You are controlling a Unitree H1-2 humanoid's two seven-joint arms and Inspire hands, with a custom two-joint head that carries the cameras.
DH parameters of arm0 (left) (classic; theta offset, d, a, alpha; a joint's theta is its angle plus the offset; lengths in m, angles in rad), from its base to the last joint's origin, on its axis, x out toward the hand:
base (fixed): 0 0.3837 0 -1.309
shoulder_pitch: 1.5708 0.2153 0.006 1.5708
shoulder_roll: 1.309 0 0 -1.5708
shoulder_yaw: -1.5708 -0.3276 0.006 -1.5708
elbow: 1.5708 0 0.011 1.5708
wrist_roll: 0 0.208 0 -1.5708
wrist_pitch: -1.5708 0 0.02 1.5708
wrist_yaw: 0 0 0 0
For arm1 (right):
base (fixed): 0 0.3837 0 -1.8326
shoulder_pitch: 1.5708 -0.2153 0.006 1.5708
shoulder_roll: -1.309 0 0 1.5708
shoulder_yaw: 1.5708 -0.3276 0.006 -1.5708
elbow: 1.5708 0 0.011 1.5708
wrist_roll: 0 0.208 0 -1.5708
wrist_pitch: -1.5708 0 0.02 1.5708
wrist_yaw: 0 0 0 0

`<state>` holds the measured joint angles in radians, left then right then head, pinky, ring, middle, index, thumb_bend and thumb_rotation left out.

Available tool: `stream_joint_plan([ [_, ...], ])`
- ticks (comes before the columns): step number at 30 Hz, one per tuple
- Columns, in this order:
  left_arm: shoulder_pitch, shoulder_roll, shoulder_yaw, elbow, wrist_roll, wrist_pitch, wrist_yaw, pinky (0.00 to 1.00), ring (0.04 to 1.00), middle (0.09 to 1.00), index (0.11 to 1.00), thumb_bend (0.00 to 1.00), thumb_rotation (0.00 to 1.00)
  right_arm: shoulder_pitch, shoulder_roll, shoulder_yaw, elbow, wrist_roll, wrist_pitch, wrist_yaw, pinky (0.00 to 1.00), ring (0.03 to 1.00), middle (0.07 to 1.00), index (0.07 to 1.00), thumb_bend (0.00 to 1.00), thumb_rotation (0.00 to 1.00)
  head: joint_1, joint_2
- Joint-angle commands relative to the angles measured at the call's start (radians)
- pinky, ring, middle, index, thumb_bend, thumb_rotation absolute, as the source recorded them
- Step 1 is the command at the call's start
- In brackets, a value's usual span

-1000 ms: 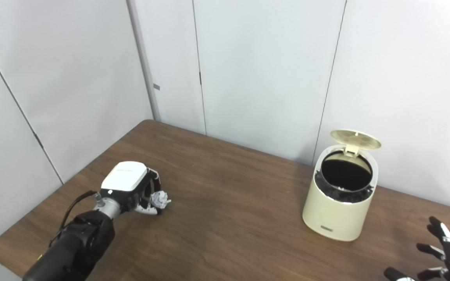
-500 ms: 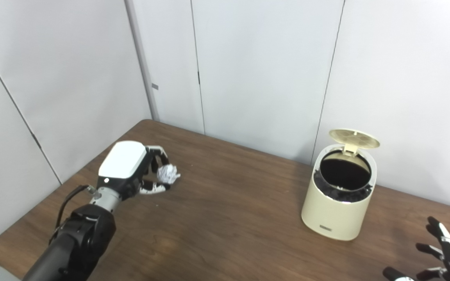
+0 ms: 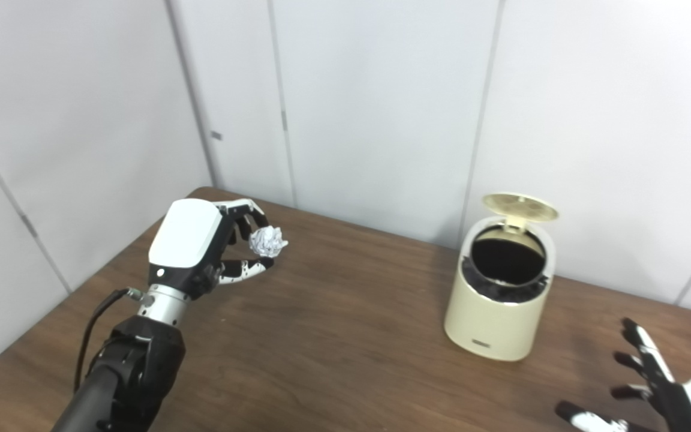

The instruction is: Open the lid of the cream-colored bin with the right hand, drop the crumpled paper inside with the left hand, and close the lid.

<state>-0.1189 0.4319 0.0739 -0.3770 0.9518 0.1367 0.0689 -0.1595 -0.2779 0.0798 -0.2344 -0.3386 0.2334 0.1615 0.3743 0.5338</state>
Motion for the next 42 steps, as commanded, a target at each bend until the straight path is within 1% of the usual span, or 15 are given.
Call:
stream_joint_plan([
  [1,-0.058,0.006,-0.007,-0.015,0.02,-0.041,0.05,0.32,0.388,0.469,0.517,0.5,0.0,-0.045,0.0,-0.005,-0.033,0.004,0.003,-0.002,0.76,0.884,0.99,0.987,0.71,0.22,-0.025,-0.002],
  [4,-0.094,-0.029,-0.03,0.002,0.023,-0.05,0.057,0.33,0.399,0.473,0.513,0.5,0.0,-0.052,0.004,-0.003,-0.033,-0.005,0.014,-0.002,0.77,0.873,0.984,0.982,0.73,0.22,-0.062,-0.007],
  [7,-0.126,-0.057,-0.05,0.022,0.026,-0.066,0.067,0.33,0.39,0.469,0.519,0.5,0.0,-0.056,0.006,0.0,-0.027,-0.013,0.008,-0.011,0.76,0.858,0.972,0.967,0.75,0.21,-0.092,-0.012],
  [11,-0.167,-0.094,-0.079,0.052,0.024,-0.08,0.088,0.34,0.39,0.47,0.519,0.5,0.0,-0.058,0.009,0.004,-0.021,-0.02,-0.002,-0.019,0.75,0.854,0.96,0.955,0.76,0.17,-0.133,-0.018],
  [14,-0.196,-0.119,-0.092,0.081,0.021,-0.097,0.108,0.31,0.377,0.463,0.52,0.5,0.0,-0.061,0.011,0.011,0.0,-0.031,-0.029,-0.035,0.71,0.836,0.949,0.944,0.78,0.18,-0.185,-0.019],
  [16,-0.211,-0.134,-0.1,0.101,0.022,-0.106,0.125,0.31,0.381,0.468,0.518,0.5,0.0,-0.063,0.017,0.015,0.016,-0.034,-0.04,-0.043,0.69,0.836,0.95,0.945,0.78,0.2,-0.231,-0.026],
  [19,-0.236,-0.159,-0.118,0.135,0.013,-0.122,0.155,0.31,0.385,0.471,0.517,0.5,0.0,-0.063,0.026,0.024,0.031,-0.049,-0.052,-0.057,0.66,0.832,0.95,0.945,0.79,0.24,-0.264,-0.03],
  [21,-0.252,-0.178,-0.131,0.155,0.012,-0.123,0.164,0.32,0.386,0.47,0.52,0.5,0.0,-0.063,0.031,0.031,0.038,-0.061,-0.06,-0.066,0.62,0.826,0.951,0.943,0.79,0.26,-0.278,-0.035],
  [24,-0.272,-0.2,-0.148,0.181,0.004,-0.133,0.179,0.32,0.385,0.469,0.524,0.5,0.0,-0.063,0.037,0.038,0.04,-0.069,-0.065,-0.072,0.59,0.821,0.953,0.94,0.79,0.29,-0.3,-0.043],
  [27,-0.289,-0.213,-0.163,0.214,-0.002,-0.155,0.205,0.31,0.379,0.469,0.527,0.5,0.0,-0.06,0.047,0.039,0.037,-0.069,-0.062,-0.071,0.58,0.826,0.957,0.941,0.79,0.28,-0.327,-0.054],
  [28,-0.296,-0.218,-0.17,0.223,0.002,-0.156,0.21,0.31,0.378,0.471,0.527,0.5,0.0,-0.059,0.05,0.039,0.036,-0.069,-0.06,-0.072,0.58,0.827,0.958,0.942,0.79,0.28,-0.327,-0.054],
  [30,-0.31,-0.227,-0.186,0.243,0.002,-0.162,0.22,0.29,0.371,0.465,0.529,0.5,0.0,-0.058,0.056,0.042,0.036,-0.078,-0.056,-0.077,0.58,0.824,0.956,0.943,0.79,0.26,-0.351,-0.066],
  [35,-0.335,-0.256,-0.219,0.281,-0.008,-0.163,0.227,0.29,0.367,0.457,0.531,0.5,0.0,-0.053,0.066,0.052,0.034,-0.109,-0.05,-0.08,0.57,0.805,0.943,0.942,0.8,0.29,-0.372,-0.078],
  [37,-0.345,-0.269,-0.231,0.299,-0.011,-0.166,0.233,0.29,0.36,0.46,0.546,0.49,0.0,-0.052,0.07,0.054,0.029,-0.114,-0.043,-0.076,0.57,0.807,0.95,0.945,0.8,0.31,-0.377,-0.081],
  [42,-0.369,-0.294,-0.257,0.341,-0.011,-0.175,0.253,0.31,0.381,0.466,0.524,0.5,0.0,-0.051,0.078,0.053,0.029,-0.12,-0.044,-0.075,0.58,0.821,0.955,0.946,0.79,0.31,-0.393,-0.085],
])
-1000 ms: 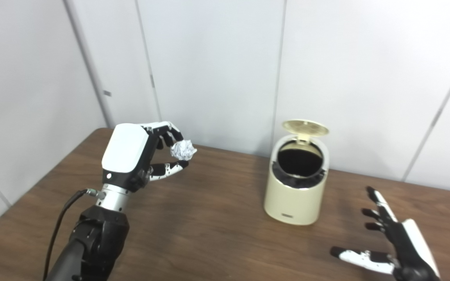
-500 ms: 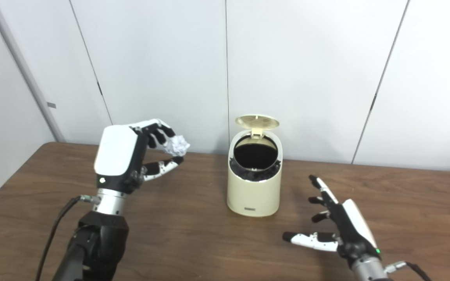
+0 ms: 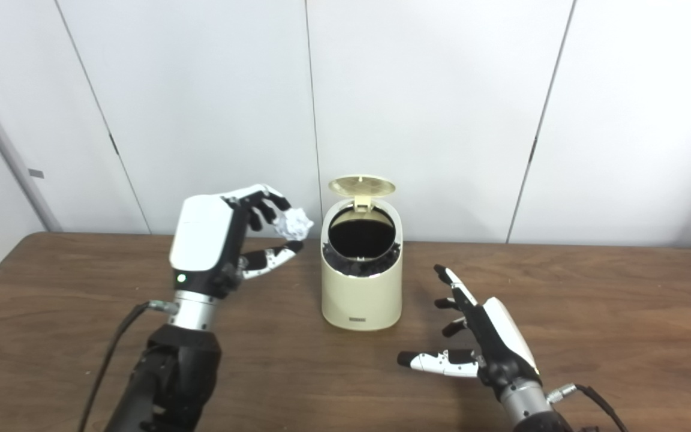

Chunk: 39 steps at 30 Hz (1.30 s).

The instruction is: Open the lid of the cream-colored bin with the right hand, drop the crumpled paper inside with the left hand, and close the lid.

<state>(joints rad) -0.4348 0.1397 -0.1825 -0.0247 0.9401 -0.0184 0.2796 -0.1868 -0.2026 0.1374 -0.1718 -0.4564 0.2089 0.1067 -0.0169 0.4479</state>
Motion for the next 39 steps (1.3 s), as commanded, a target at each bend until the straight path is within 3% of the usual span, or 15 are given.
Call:
stream_joint_plan([
  [1,-0.057,-0.007,-0.005,-0.004,0.0,-0.021,0.046,0.31,0.379,0.465,0.524,0.5,0.0,-0.024,0.004,-0.006,-0.03,-0.001,-0.023,-0.022,0.58,0.819,0.954,0.945,0.79,0.3,-0.001,0.001],
  [9,-0.094,-0.05,-0.041,0.046,-0.003,-0.015,0.059,0.31,0.378,0.469,0.524,0.5,0.0,-0.025,0.009,-0.007,-0.015,0.004,-0.033,-0.025,0.58,0.825,0.959,0.942,0.79,0.29,-0.01,-0.004],
  [24,-0.163,-0.08,-0.091,0.158,-0.027,-0.034,0.084,0.31,0.384,0.472,0.52,0.5,0.0,-0.02,0.017,-0.007,-0.028,-0.014,-0.028,-0.031,0.58,0.818,0.952,0.939,0.79,0.28,-0.03,-0.004],
  [29,-0.194,-0.077,-0.109,0.222,-0.022,-0.043,0.118,0.32,0.385,0.471,0.515,0.5,0.0,-0.02,0.018,-0.009,-0.032,-0.022,-0.018,-0.03,0.58,0.815,0.954,0.94,0.8,0.31,-0.034,-0.004],
  [39,-0.256,-0.045,-0.172,0.343,0.096,-0.002,0.222,0.31,0.387,0.445,0.533,0.5,0.0,-0.014,0.017,-0.014,-0.045,-0.026,-0.017,-0.027,0.57,0.806,0.947,0.94,0.8,0.32,-0.038,0.002],
])
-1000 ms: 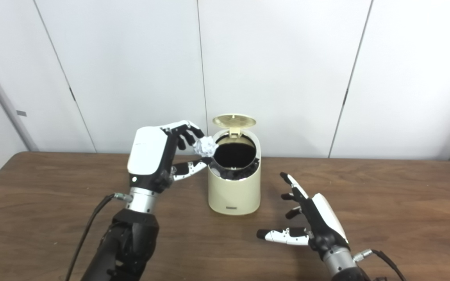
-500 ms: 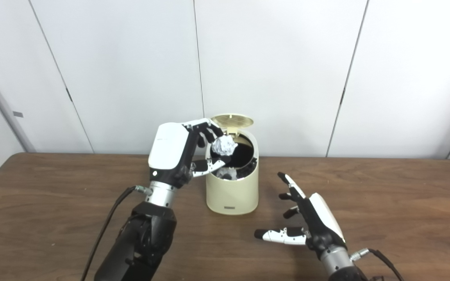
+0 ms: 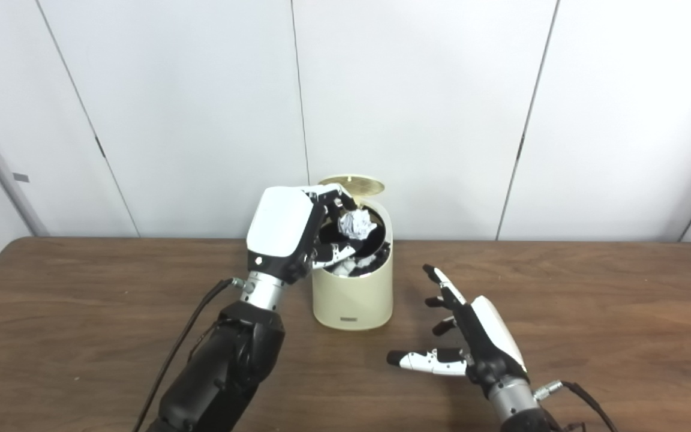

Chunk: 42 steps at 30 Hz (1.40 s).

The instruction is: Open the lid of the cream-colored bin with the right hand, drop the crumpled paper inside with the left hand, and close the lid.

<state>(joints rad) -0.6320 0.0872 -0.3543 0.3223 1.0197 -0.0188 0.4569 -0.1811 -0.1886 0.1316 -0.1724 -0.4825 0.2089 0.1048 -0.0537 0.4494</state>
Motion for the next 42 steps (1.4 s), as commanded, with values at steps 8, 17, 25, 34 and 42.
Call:
stream_joint_plan([
  [8,-0.082,0.02,-0.024,0.043,0.032,0.015,0.09,0.29,0.376,0.435,0.532,0.5,0.0,-0.013,0.003,-0.009,-0.058,-0.003,-0.008,-0.019,0.58,0.8,0.943,0.939,0.8,0.32,0.001,0.01],
  [17,-0.087,0.033,-0.037,0.045,0.047,0.049,0.078,0.28,0.385,0.422,0.525,0.5,0.0,-0.007,0.001,-0.01,-0.059,0.002,-0.016,-0.02,0.59,0.801,0.938,0.939,0.81,0.34,0.005,0.014],
  [25,-0.079,0.04,-0.05,0.016,0.055,0.077,0.042,0.35,0.384,0.459,0.544,0.5,0.0,-0.005,0.001,-0.009,-0.059,0.003,-0.018,-0.019,0.61,0.804,0.94,0.94,0.8,0.34,0.01,0.019],
  [34,-0.07,0.048,-0.061,-0.015,0.053,0.1,0.009,0.44,0.501,0.474,0.516,0.52,0.0,-0.006,0.001,-0.012,-0.056,0.008,-0.024,-0.022,0.59,0.8,0.94,0.94,0.8,0.33,0.015,0.023],
  [42,-0.066,0.049,-0.057,-0.032,0.046,0.105,-0.01,0.46,0.519,0.561,0.495,0.52,0.06,-0.007,-0.001,-0.01,-0.061,0.01,-0.014,-0.015,0.59,0.806,0.945,0.947,0.8,0.33,0.018,0.03],
])
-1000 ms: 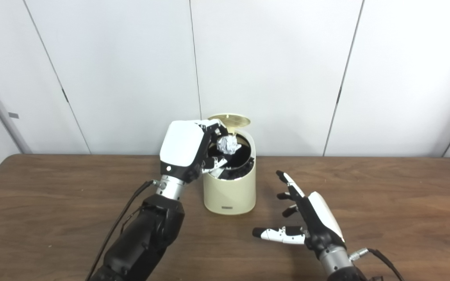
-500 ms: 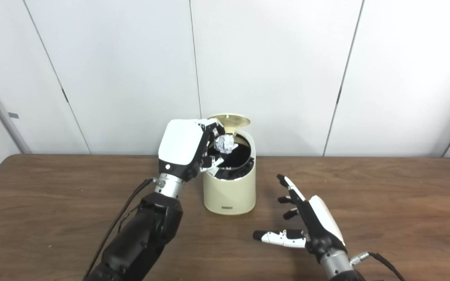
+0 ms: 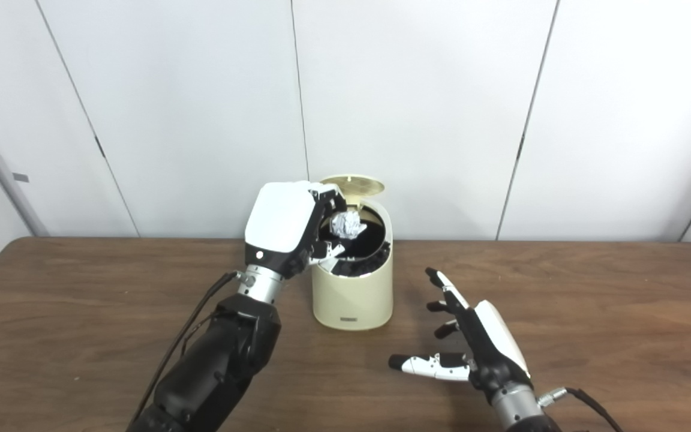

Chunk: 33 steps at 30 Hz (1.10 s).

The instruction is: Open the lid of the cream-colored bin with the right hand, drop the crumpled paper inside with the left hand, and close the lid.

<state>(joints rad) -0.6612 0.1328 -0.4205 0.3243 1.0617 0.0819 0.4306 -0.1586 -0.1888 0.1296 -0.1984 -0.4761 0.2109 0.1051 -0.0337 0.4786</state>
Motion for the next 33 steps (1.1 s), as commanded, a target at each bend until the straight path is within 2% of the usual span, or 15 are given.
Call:
stream_joint_plan([
  [1,-0.037,0.004,0.009,-0.037,0.004,0.006,0.012,0.47,0.522,0.565,0.494,0.52,0.06,-0.029,0.0,-0.008,-0.035,0.004,-0.017,-0.015,0.59,0.804,0.946,0.947,0.8,0.33,-0.001,0.001],
  [12,-0.029,0.009,0.01,-0.051,-0.005,0.0,-0.005,0.46,0.531,0.571,0.494,0.52,0.07,-0.03,0.0,-0.008,-0.032,0.002,-0.016,-0.017,0.6,0.809,0.945,0.946,0.8,0.34,-0.001,0.001],
  [13,-0.028,0.009,0.01,-0.054,-0.006,0.0,-0.009,0.47,0.537,0.575,0.547,0.7,0.12,-0.03,0.0,-0.008,-0.032,0.001,-0.018,-0.017,0.6,0.81,0.946,0.946,0.8,0.34,-0.001,0.001],
  [14,-0.027,0.01,0.01,-0.056,-0.006,0.001,-0.011,0.47,0.542,0.578,0.582,0.81,0.16,-0.029,-0.001,-0.007,-0.033,0.001,-0.018,-0.017,0.61,0.809,0.946,0.946,0.8,0.34,0.003,0.006],
  [17,-0.026,0.009,0.01,-0.06,-0.004,0.004,-0.013,0.48,0.553,0.586,0.606,0.89,0.2,-0.029,-0.002,-0.008,-0.035,0.002,-0.018,-0.016,0.6,0.805,0.947,0.947,0.8,0.33,0.004,0.007],
  [33,-0.027,0.008,0.01,-0.059,-0.002,0.017,-0.021,0.49,0.563,0.598,0.619,0.89,0.2,-0.028,-0.003,-0.008,-0.034,0.01,-0.015,-0.012,0.6,0.805,0.946,0.946,0.8,0.33,0.008,0.009],
])
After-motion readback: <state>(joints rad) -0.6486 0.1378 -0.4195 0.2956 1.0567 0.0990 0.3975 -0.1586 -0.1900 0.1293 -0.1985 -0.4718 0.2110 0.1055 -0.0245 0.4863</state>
